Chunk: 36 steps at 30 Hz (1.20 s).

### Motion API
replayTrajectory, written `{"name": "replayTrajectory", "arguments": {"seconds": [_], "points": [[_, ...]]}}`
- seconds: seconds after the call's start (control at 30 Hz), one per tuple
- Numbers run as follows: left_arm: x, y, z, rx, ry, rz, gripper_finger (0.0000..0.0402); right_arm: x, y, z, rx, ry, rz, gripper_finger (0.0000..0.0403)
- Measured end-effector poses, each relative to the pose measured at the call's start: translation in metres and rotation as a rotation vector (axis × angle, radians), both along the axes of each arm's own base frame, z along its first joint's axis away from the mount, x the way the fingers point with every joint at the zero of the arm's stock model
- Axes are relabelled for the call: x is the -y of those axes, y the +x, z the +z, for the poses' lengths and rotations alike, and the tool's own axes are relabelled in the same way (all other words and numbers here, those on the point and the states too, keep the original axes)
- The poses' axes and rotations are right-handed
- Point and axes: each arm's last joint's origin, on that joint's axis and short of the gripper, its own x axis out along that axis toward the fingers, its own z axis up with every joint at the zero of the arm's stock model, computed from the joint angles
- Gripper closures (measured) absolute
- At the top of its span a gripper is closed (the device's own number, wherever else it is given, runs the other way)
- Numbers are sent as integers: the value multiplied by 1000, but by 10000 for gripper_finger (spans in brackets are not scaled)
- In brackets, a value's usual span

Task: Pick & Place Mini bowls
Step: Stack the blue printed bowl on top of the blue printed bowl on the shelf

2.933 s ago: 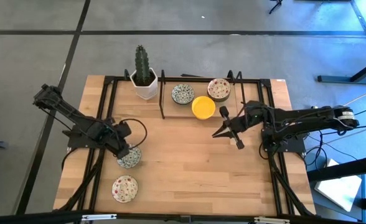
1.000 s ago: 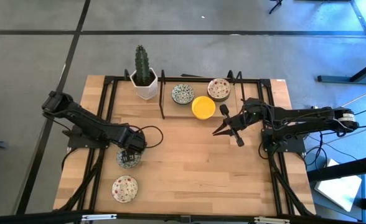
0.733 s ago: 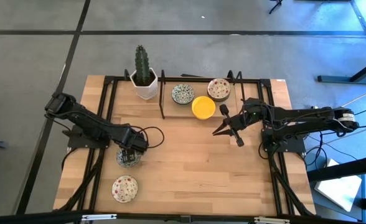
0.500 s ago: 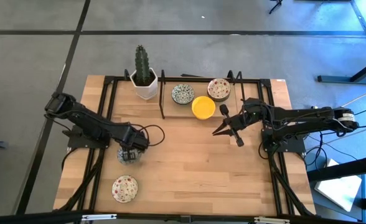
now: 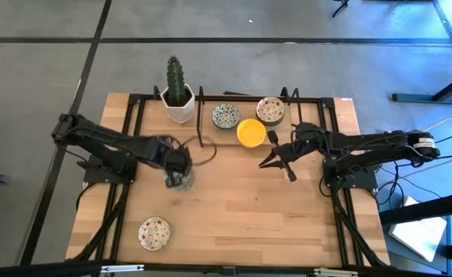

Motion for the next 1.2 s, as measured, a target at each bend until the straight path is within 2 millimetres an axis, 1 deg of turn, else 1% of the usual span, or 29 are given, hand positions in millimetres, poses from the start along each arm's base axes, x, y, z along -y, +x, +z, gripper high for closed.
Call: {"name": "replayTrajectory", "arguments": {"seconds": [0.13,0.2,0.3,0.4,0.47,0.53,0.63,0.83,1.03,1.13,1.2], "points": [[-12,19,53,161,102,-24,396,0,1,0,12,-19,4,377],[-19,25,80,219,148,-42,396,0,1,0,14,-19,4,377],[-36,35,117,298,248,-49,396,0,1,0,15,-20,4,377],[-58,44,144,340,303,-40,396,0,1,0,15,-20,4,377],[-74,53,153,350,319,-38,396,0,1,0,15,-20,5,377],[-89,62,155,333,326,-56,396,0,1,0,15,-20,4,377],[-112,78,151,309,303,-92,396,0,1,0,14,-19,5,377],[-149,111,130,227,246,-177,396,0,1,0,12,-22,6,377],[-187,146,111,181,253,-193,396,-1,1,-1,10,-14,41,377],[-207,156,103,157,260,-189,396,-1,1,-1,10,-14,41,377],[-220,159,96,136,238,-183,396,-1,1,-1,8,-14,41,377]]}}
